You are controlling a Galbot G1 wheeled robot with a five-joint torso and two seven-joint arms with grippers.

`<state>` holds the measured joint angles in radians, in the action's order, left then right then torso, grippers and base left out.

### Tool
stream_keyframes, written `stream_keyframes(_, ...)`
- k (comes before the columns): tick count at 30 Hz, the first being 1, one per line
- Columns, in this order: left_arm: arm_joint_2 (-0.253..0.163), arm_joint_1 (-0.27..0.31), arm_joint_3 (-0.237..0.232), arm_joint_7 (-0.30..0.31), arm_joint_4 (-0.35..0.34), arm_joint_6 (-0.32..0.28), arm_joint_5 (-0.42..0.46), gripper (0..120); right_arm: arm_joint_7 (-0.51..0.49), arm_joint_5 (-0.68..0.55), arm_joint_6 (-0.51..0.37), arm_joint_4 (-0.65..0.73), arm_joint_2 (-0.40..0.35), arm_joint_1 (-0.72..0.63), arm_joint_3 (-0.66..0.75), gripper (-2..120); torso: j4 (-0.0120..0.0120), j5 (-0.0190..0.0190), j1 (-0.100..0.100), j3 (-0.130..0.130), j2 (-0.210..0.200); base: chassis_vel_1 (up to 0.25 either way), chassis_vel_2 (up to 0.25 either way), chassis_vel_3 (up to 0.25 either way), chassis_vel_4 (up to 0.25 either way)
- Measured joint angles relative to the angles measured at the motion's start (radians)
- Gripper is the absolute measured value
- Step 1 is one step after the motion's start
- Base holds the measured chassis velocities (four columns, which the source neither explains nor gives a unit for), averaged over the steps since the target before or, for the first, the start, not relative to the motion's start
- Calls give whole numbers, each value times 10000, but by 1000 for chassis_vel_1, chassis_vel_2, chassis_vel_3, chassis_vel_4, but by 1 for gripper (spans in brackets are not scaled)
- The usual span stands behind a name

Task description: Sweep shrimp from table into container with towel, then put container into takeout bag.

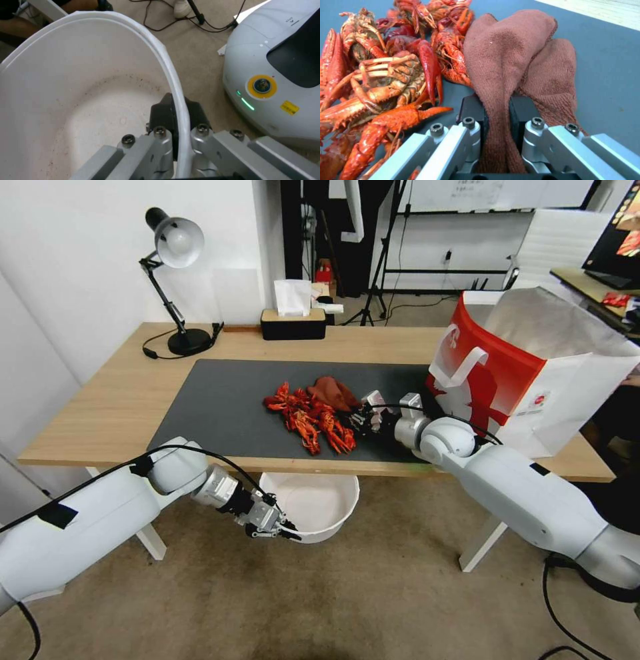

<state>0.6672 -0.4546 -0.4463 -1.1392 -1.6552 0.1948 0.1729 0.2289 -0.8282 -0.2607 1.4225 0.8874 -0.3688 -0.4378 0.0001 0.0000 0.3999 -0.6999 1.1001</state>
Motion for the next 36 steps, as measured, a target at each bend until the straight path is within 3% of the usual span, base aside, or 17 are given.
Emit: stream_keyframes(36, 105, -58, -32, -11, -147, -67, -80, 0, -449, 280, -416, 2169, -728, -1367, 523, 10, -1, 0, 1, -2, 0, 0, 0, 0, 0)
